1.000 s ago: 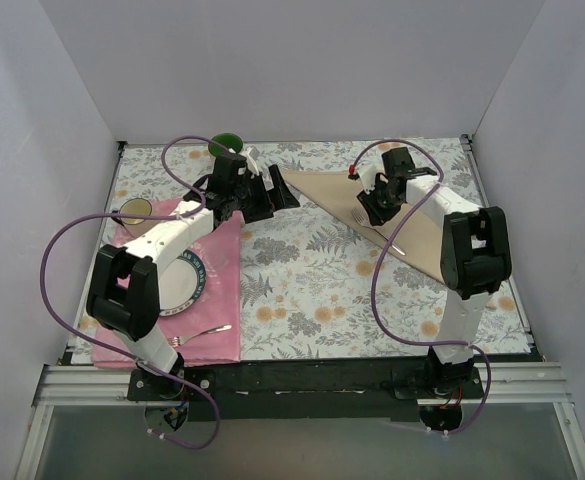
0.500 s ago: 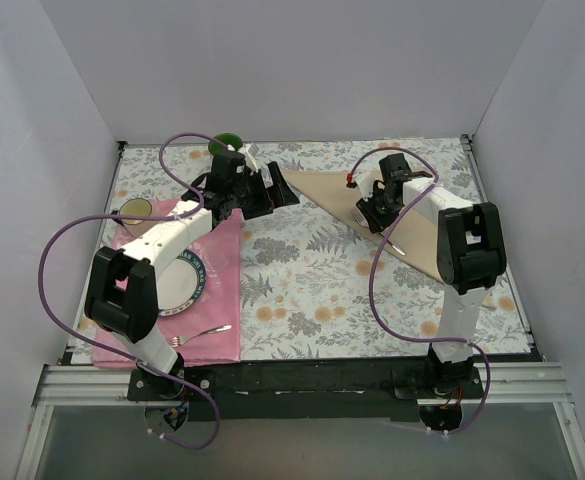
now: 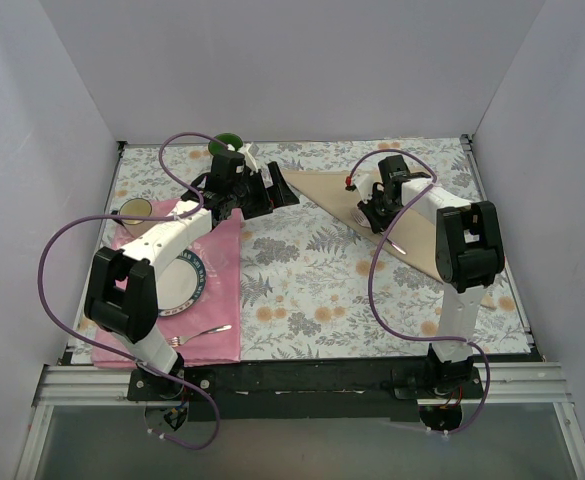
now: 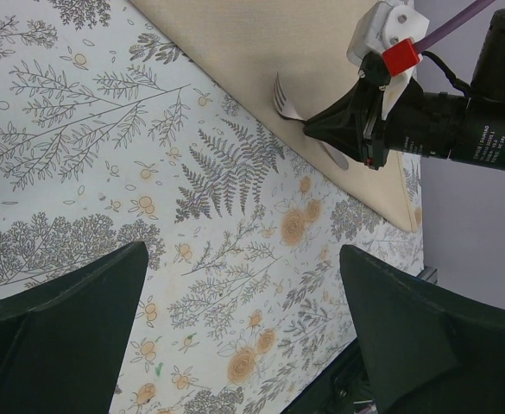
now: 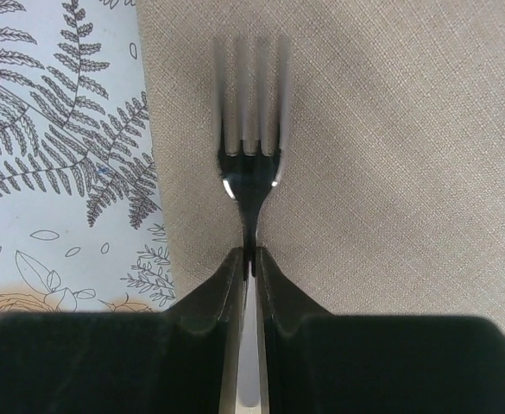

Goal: Fold the napkin, place the utensils inside, and roll it up
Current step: Place the utensil onto the napkin

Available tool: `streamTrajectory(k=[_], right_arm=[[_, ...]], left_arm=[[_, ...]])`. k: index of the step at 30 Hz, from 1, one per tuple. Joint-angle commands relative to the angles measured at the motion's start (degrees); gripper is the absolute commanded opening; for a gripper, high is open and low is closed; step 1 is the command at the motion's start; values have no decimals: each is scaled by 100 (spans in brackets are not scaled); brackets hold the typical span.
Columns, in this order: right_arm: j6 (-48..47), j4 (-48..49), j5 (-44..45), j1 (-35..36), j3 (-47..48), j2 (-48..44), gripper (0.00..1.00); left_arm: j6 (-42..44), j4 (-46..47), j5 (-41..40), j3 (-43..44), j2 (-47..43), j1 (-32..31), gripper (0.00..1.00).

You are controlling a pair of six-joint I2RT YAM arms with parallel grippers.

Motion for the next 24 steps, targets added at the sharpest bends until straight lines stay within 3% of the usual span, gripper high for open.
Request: streamTrajectory(k=[1,6,10,13,15,18,19,21,24], right_arm=[[-178,-64,-44,-23,-33,-37,15],[-248,-64,-9,-23,-50,-63,6],[-248,-38,9,-23,-50,-46,8],[-179,-38,61,-23,-41,-28,17],[5,-12,97,-14,-15,-54,33],[469,-20,202,-23,178,-264,41],[1203,-64,507,3,544,-535,50],[2139,-90,930,30,696,-739,52],[3165,171,1526,153,339,-1213,52]], left_arm=[[98,-20,42,-18,-294,4,94],[72,15,42,-9,-215,4,94],[45,41,95,70,-110,-5,94],[-25,41,86,140,-13,4,97],[-147,41,25,246,101,-5,98],[-394,-3,-317,509,470,-5,98],[-560,50,-1066,919,1106,-75,98],[-623,164,-1389,1072,1383,-145,94],[-649,436,-2312,1344,1937,-260,72]])
